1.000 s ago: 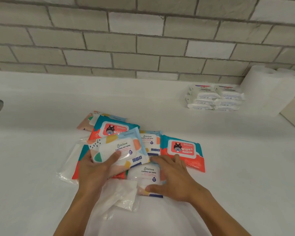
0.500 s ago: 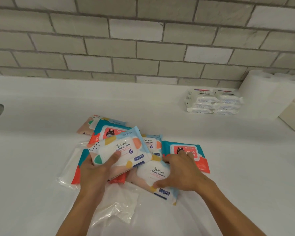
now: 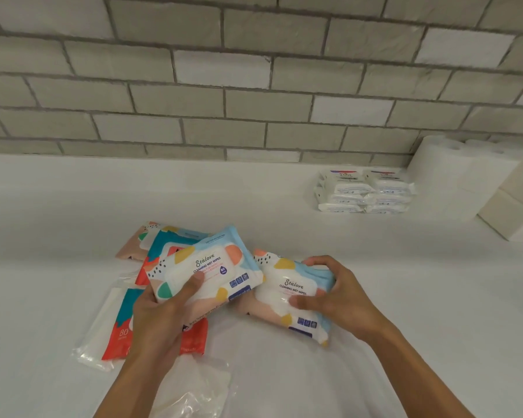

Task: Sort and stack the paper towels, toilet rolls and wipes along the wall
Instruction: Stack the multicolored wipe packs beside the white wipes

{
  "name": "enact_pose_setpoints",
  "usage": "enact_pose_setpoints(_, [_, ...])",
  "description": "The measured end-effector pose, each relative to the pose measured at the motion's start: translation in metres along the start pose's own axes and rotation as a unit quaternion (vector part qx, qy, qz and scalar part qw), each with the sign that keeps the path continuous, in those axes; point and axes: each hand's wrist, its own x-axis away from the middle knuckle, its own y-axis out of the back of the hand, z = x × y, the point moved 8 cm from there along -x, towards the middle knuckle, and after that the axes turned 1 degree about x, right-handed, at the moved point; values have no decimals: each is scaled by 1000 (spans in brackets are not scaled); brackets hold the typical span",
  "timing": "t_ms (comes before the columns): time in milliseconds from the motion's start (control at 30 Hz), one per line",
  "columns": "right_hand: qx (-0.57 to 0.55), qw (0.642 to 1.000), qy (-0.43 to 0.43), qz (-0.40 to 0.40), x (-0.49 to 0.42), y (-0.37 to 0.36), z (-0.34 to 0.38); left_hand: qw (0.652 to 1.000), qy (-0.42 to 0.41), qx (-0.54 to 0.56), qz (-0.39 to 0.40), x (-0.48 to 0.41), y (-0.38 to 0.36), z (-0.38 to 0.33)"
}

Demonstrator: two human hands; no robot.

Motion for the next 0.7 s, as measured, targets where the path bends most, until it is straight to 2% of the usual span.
enact_pose_setpoints(100, [-83,996,-15,13,-10,4,3,1000,1,14,0,-5,-6,-6])
enact_pose_setpoints(167, [-96,995,-19,10,-19,7,10,1000,-3,26,0,-11,-9,-10])
enact_pose_setpoints(400, [-137,987,-14,-79,-80,27,31,999,-8,25,24,-35,-33,-31])
enact_pose_setpoints(700, [-15,991,30,-128,-194,42,52,997,-9,38,69,-67,-77,-56])
